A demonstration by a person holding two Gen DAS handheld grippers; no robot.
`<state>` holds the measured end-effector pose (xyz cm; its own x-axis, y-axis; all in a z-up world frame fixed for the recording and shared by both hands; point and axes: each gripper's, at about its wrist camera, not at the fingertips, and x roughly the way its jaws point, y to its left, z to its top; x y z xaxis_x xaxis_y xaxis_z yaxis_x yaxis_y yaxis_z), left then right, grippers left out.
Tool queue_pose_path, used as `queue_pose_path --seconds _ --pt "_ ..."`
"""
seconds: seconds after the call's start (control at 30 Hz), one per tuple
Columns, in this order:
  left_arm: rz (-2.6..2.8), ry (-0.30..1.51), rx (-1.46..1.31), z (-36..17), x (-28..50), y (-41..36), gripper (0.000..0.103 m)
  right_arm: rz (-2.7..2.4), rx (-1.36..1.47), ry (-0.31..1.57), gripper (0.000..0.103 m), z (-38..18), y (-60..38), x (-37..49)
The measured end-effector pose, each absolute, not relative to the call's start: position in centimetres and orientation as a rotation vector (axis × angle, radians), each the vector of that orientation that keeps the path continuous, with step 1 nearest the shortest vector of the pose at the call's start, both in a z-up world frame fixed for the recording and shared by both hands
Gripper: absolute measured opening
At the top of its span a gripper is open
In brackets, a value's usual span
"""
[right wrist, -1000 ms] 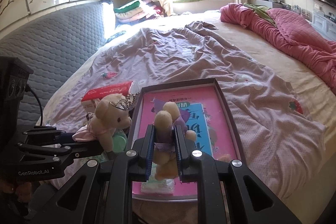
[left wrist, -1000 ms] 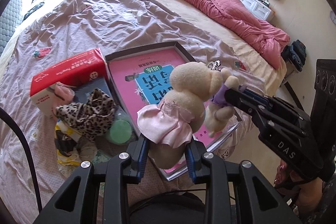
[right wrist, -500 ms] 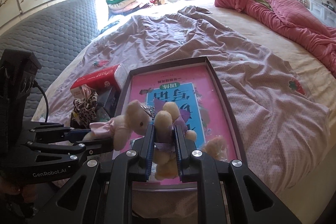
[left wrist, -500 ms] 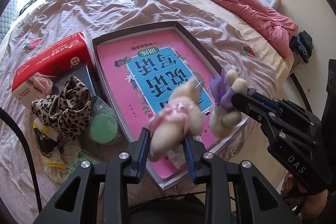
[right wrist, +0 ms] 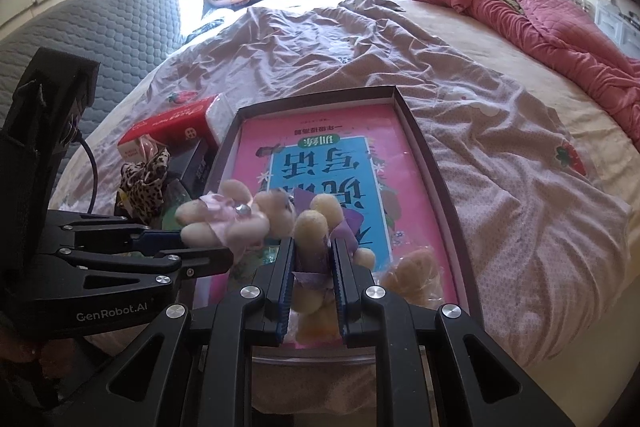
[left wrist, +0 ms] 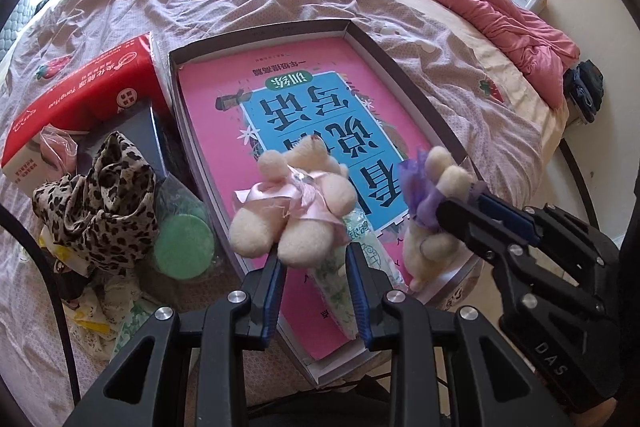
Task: Organize soft objects
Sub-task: 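Carry both bears over the pink book tray, then lower and release the pink-dress bear with left tool while right tool releases its bear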
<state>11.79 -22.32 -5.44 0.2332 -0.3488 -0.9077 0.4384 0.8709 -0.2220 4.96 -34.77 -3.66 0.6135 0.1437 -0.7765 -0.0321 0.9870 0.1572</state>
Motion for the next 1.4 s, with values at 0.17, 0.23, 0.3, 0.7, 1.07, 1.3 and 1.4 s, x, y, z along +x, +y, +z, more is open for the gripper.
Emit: queue_pose_path --seconds 0.17,0.23,0.3,0.7,1.07,1.3,1.4 --pt "-0.548 1.216 0.067 -5.1 11.7 -21.7 0.031 0.128 0.121 0.923 0.019 -4.4 -33.6 5.8" --pt "-0.553 1.211 0.066 -4.8 11.6 -21.4 0.031 0.133 0.115 0.928 0.019 -4.7 -33.3 6.0" --pt "-0.554 1.204 0.065 -4.5 11.5 -21.1 0.031 0.138 0.114 0.932 0.019 -4.9 -33.0 6.2" --pt "-0.568 1.186 0.06 -3.6 11.1 -20.1 0.031 0.11 0.088 0.994 0.02 -6.9 -32.5 7.3" --pt "-0.573 1.177 0.066 -3.4 10.9 -20.4 0.031 0.116 0.154 0.993 0.029 -6.4 -33.5 6.5" --pt "-0.566 1.17 0.074 -3.1 10.6 -20.5 0.031 0.101 0.186 0.985 0.031 -5.7 -34.0 6.1" --pt "-0.557 1.169 0.077 -2.9 10.4 -20.4 0.031 0.091 0.185 0.979 0.035 -5.4 -34.1 6.0"
